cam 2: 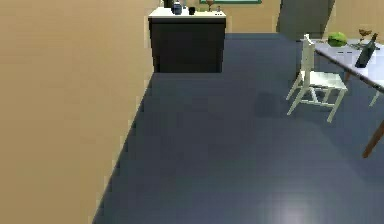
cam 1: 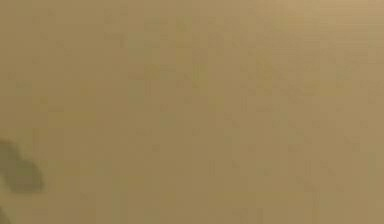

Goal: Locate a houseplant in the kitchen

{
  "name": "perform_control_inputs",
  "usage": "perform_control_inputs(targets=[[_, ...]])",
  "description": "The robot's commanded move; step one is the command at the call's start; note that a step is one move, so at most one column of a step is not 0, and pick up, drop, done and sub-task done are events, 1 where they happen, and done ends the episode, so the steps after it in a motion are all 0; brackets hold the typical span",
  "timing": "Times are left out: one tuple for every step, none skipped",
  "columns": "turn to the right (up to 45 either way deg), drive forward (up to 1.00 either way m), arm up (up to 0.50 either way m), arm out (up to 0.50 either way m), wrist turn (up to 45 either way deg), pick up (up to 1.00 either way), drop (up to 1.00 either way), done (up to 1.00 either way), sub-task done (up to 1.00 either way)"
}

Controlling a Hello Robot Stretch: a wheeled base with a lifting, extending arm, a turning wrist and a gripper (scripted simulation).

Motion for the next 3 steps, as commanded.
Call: perform_control_inputs(targets=[[-45.0, 0.00, 0.00, 0.00, 0.0, 0.00, 0.00, 0.00, 0.00], [-45.0, 0.00, 0.00, 0.00, 0.0, 0.00, 0.00, 0.00, 0.00], [-45.0, 0.00, 0.00, 0.00, 0.0, 0.00, 0.00, 0.00, 0.00]])
